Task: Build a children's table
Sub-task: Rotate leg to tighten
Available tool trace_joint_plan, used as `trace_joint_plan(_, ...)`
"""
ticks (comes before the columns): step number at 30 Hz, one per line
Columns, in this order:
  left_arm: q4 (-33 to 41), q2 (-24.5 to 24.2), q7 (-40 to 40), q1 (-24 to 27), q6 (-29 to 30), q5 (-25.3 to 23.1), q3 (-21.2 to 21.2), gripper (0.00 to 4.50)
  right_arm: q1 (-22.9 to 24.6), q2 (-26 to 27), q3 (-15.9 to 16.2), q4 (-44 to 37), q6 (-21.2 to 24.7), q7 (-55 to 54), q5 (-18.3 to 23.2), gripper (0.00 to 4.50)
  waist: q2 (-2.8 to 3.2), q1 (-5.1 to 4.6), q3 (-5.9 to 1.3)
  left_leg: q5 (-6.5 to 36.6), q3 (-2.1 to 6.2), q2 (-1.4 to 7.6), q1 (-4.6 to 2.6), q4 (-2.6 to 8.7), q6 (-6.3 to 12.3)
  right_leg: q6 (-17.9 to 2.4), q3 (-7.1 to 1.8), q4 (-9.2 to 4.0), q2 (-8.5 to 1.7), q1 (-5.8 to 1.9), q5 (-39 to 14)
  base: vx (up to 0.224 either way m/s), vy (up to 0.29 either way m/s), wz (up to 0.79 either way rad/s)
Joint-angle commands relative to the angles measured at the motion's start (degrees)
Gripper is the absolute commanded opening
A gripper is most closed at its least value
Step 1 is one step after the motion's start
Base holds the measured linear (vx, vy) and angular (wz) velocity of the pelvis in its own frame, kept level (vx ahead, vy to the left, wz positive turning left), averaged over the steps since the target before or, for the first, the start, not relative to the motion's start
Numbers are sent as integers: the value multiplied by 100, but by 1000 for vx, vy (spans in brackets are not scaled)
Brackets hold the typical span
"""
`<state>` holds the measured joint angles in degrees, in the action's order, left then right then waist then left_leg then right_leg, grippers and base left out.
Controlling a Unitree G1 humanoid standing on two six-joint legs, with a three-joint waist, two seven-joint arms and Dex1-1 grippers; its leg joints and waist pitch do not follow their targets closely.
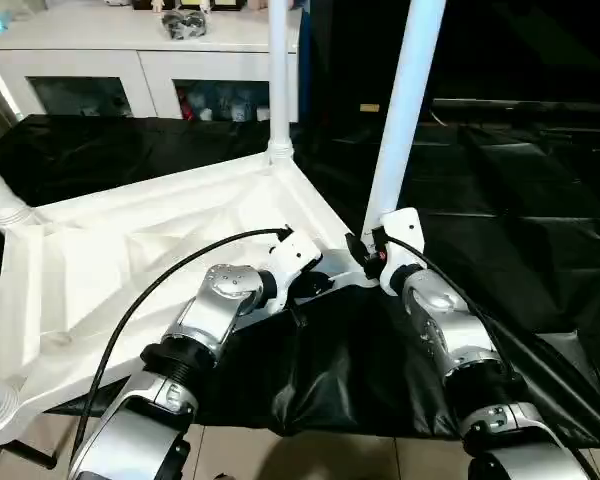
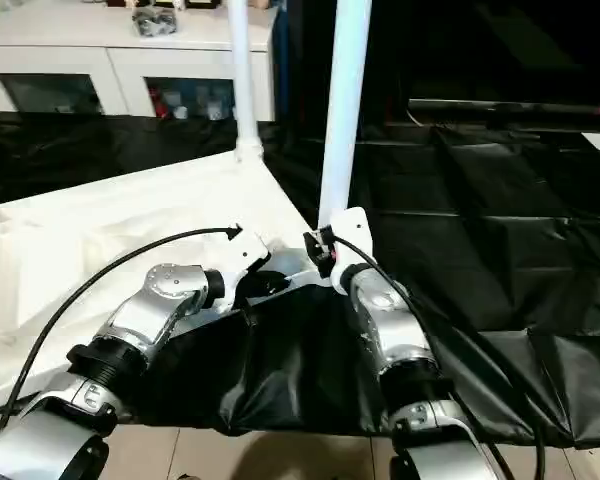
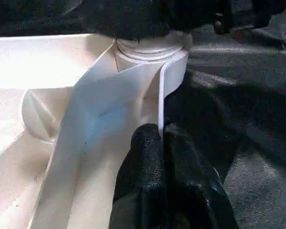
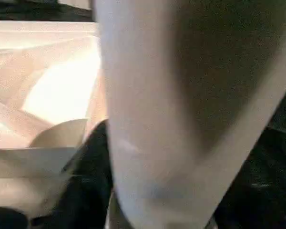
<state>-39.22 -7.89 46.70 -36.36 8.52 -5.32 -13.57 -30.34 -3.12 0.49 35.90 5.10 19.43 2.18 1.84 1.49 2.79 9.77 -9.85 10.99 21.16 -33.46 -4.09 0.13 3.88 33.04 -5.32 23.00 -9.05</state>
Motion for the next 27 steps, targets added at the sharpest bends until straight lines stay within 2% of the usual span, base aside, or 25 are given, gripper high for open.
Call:
trace_joint_plan(1,232,24,109,-251,-307,166,3,0,146,285,464,-72,234,782,199,295,-61,-17,-353,2005,45,113,-28,440,274,-814,-159,-495,-245,-220,-2564,0,0,0)
trace_joint_plan(3,220,-86,280,-243,-364,186,-1,0,174,130,518,-177,247,1040,238,315,-61,-16,-355,1938,37,116,-36,439,283,-856,-164,-486,-246,-222,-2478,0,0,0)
trace_joint_plan(4,204,-205,491,-236,-485,205,-7,0,210,-42,582,-281,251,1347,260,319,-61,-2,-368,1860,28,120,-45,428,310,-915,-174,-477,-247,-228,-2335,0,0,0)
trace_joint_plan(7,273,-484,1117,-185,-657,373,11,0,349,-516,805,-573,271,2224,285,354,-47,10,-397,1529,20,139,-7,414,401,-1114,-181,-397,-242,-276,-1764,0,0,0)
trace_joint_plan(9,308,-535,1257,-168,-634,426,17,0,389,-622,867,-645,269,2423,291,366,-45,32,-402,1374,-1,145,-19,392,461,-1234,-188,-369,-241,-276,-1464,0,0,0)
trace_joint_plan(10,339,-609,1413,-146,-659,452,2,0,426,-734,921,-720,283,2601,287,388,-35,39,-408,1278,-1,154,-17,387,478,-1323,-191,-338,-242,-278,-1296,0,0,0)
trace_joint_plan(12,434,-792,1740,-72,-725,491,-39,0,539,-1042,1128,-940,176,3006,143,399,-33,60,-419,1125,10,160,-8,386,493,-1399,-176,-300,-227,-309,-1051,0,0,0)
trace_joint_plan(13,455,-854,1880,-49,-774,528,-47,0,564,-1153,1189,-995,128,3133,74,406,-15,71,-426,1080,-6,178,-37,371,529,-1480,-181,-278,-215,-290,-831,0,0,0)
trace_joint_plan(15,489,-930,2067,-17,-798,590,-53,0,584,-1266,1206,-1057,121,3296,77,420,-12,83,-425,1041,-17,190,-32,364,564,-1600,-187,-246,-225,-296,-624,0,0,0)
trace_joint_plan(16,497,-974,2163,-2,-831,614,-58,0,589,-1330,1182,-1103,151,3410,137,420,-37,87,-421,1067,-21,188,-33,364,569,-1603,-186,-250,-226,-298,-653,0,0,0)
trace_joint_plan(19,547,-1060,2358,42,-825,694,-46,0,595,-1452,1144,-1184,188,3632,263,420,-28,107,-395,1301,-22,197,-42,385,490,-1537,-187,-284,-242,-293,-1096,0,0,0)
trace_joint_plan(20,572,-1096,2394,65,-826,715,-35,0,596,-1493,1136,-1200,198,3694,280,394,-41,108,-389,1391,-27,195,-49,388,445,-1497,-192,-302,-241,-283,-1255,0,0,0)
trace_joint_plan(22,577,-1114,2414,73,-828,723,-30,0,595,-1515,1115,-1211,210,3726,310,385,-43,123,-382,1464,-28,197,-60,392,392,-1448,-200,-318,-246,-268,-1416,0,0,0)
trace_joint_plan(25,560,-1158,2481,89,-850,726,-20,0,582,-1567,1140,-1218,247,3792,343,347,-55,137,-388,1374,-19,191,-51,395,361,-1390,-202,-312,-248,-275,-1424,0,0,0)
trace_joint_plan(27,556,-1172,2505,98,-855,725,-18,0,570,-1594,1171,-1190,236,3822,314,343,-53,141,-393,1334,-20,190,-48,390,370,-1385,-202,-306,-246,-279,-1393,0,0,0)
